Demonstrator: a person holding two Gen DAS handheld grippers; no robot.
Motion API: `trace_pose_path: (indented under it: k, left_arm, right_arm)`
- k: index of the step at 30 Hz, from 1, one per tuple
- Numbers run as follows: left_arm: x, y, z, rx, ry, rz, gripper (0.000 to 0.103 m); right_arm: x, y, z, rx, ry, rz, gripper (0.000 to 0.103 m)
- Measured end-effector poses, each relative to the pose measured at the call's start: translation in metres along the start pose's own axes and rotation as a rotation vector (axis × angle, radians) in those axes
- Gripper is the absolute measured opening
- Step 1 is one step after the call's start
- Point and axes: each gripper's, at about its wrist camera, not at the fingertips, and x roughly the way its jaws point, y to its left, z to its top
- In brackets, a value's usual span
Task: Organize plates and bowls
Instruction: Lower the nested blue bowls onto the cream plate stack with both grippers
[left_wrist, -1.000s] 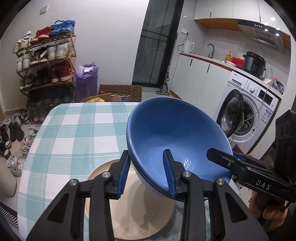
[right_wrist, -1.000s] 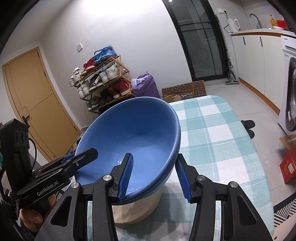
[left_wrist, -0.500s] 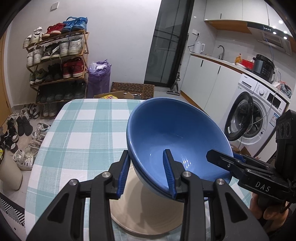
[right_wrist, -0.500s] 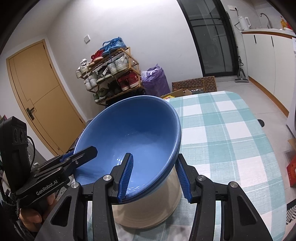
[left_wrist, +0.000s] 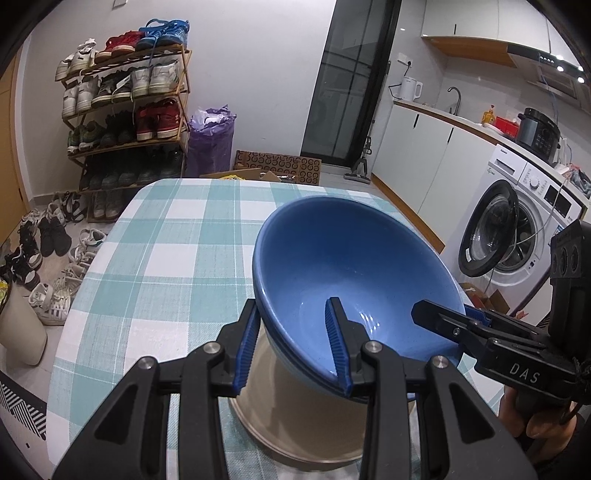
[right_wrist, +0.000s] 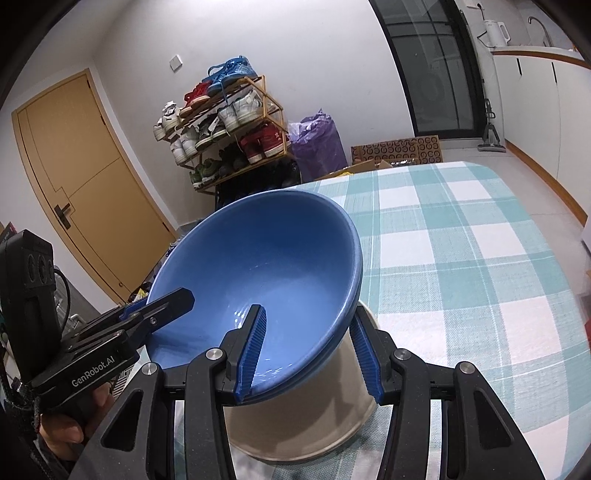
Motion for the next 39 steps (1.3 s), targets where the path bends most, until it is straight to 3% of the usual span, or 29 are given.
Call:
trace_pose_path:
  k: [18, 39]
  left_arm:
    - [0.020, 0.013, -0.011, -0.020, 0.049, 0.010, 0.035]
    - [0.032, 0.017, -0.006, -0.021, 0.049, 0.019, 0.036]
  right_arm:
    - [0.023, -0.005, -0.008, 0.008, 0.045, -0.006, 0.049]
    - [0.033, 0.000, -0.003, -0.037, 0.024, -0.043, 0.049]
